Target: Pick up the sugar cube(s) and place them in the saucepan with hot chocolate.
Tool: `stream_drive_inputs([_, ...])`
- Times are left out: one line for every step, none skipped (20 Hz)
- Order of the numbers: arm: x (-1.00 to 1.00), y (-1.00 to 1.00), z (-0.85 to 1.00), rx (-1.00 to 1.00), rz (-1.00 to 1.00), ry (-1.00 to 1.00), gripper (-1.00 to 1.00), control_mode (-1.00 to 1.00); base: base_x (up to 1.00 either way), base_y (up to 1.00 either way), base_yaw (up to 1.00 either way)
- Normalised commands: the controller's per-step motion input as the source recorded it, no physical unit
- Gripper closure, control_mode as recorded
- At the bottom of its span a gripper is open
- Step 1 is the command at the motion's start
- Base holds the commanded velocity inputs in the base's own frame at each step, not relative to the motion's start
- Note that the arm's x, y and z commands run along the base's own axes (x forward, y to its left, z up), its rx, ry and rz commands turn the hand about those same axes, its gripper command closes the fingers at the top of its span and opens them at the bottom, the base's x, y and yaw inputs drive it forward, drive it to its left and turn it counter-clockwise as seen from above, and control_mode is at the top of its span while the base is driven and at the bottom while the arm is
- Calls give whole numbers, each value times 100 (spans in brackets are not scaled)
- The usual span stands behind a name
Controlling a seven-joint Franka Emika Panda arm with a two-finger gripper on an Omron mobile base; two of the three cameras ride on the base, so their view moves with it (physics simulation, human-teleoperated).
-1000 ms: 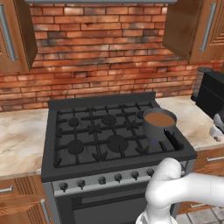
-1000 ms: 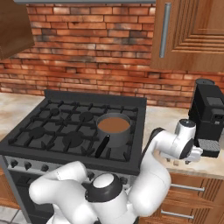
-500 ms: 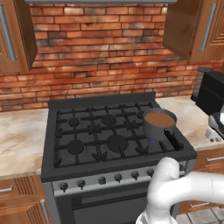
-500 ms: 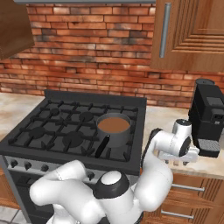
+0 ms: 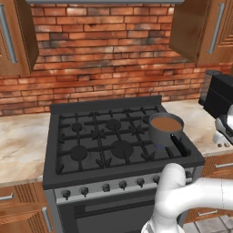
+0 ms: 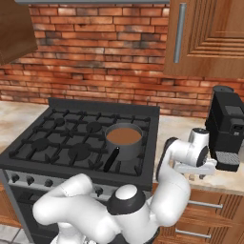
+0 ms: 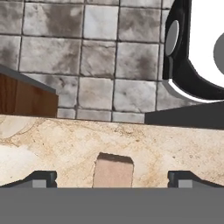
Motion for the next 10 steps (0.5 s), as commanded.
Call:
stream_drive_inputs([0,-4,-16,0,1,0,-100,-100,0,0,0])
stream_drive_inputs([0,-9,-7,1,0,0,-100,-100,0,0,0])
stream_drive_inputs([-3,-8,-6,0,0,0,-100,-100,0,0,0])
stream_drive_inputs([-10,-10,-4,1,0,0,-100,-100,0,0,0])
stream_drive_inputs([-16,0,-3,0,0,0,-100,-100,0,0,0])
stream_drive_inputs([-13,-1,0,1,0,0,-100,-100,0,0,0])
stream_drive_inputs([-7,0,-1,0,0,0,-100,-100,0,0,0])
stream_drive_inputs([-5,0,-1,0,0,0,-100,-100,0,0,0])
stream_drive_inputs([-3,0,0,0,0,0,-100,-100,0,0,0])
stream_drive_inputs([0,0,-1,0,0,0,-100,-100,0,0,0])
